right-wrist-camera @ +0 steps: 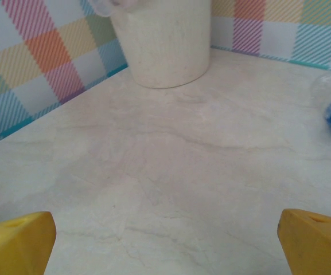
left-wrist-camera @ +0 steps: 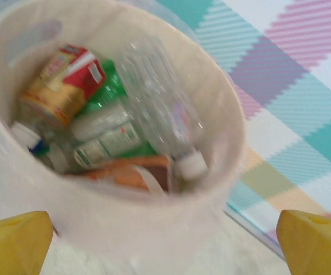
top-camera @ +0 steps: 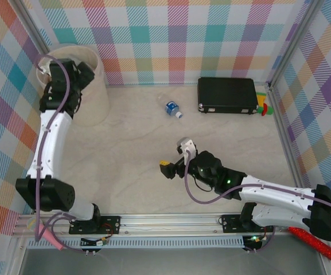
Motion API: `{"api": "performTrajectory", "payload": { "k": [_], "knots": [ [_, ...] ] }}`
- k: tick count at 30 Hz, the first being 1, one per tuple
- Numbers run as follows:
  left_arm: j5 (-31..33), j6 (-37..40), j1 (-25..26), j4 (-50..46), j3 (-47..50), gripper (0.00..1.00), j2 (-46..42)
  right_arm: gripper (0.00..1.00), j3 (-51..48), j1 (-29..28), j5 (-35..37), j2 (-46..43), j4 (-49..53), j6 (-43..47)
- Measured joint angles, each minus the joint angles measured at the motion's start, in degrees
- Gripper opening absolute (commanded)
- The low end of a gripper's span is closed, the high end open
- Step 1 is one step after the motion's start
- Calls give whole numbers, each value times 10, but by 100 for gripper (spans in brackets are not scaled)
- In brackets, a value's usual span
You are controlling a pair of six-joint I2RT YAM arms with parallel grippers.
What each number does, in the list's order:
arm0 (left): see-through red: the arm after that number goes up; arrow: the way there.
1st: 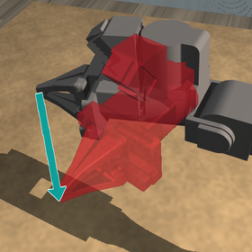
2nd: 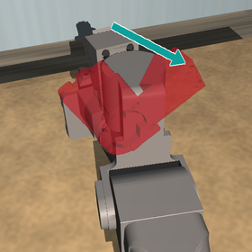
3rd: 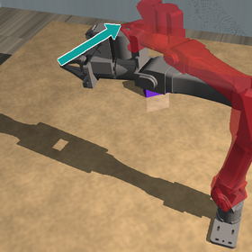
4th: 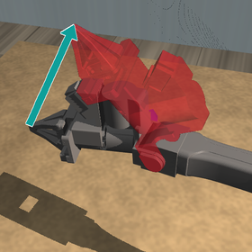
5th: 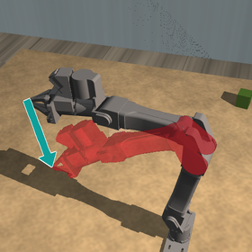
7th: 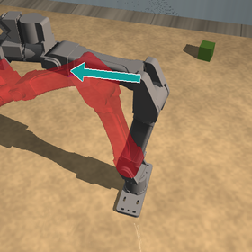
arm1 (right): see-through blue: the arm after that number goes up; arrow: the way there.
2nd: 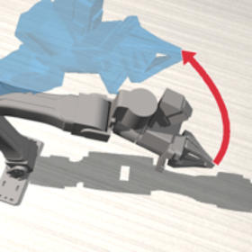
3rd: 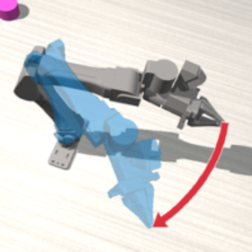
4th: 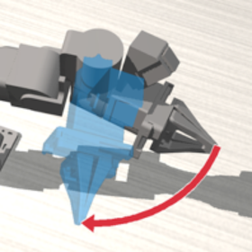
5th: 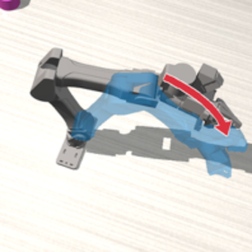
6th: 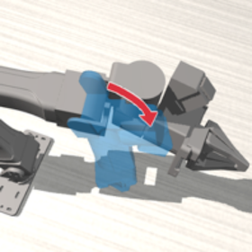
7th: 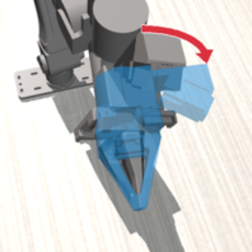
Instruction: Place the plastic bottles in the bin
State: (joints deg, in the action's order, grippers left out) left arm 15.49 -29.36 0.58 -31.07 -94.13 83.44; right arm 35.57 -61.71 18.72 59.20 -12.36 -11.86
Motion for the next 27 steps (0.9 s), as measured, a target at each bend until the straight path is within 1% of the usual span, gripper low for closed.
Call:
{"api": "performTrajectory", "payload": {
  "k": [6,8,12,16,21,27],
  "knots": [
    [-1,2,82,7,127,100,-120,99,90,61,21,19,110,-37],
    [5,3,122,4,163,100,-164,99,115,85,23,30,146,-49],
    [18,10,208,-5,205,100,-228,99,152,129,14,53,202,-65],
    [40,19,285,-25,242,100,-267,99,196,173,-9,92,247,-76],
    [81,22,392,-60,297,100,-303,99,258,238,-43,169,288,-94],
    [122,0,488,-81,370,100,-348,99,304,288,-89,267,298,-93]
  ]
}}
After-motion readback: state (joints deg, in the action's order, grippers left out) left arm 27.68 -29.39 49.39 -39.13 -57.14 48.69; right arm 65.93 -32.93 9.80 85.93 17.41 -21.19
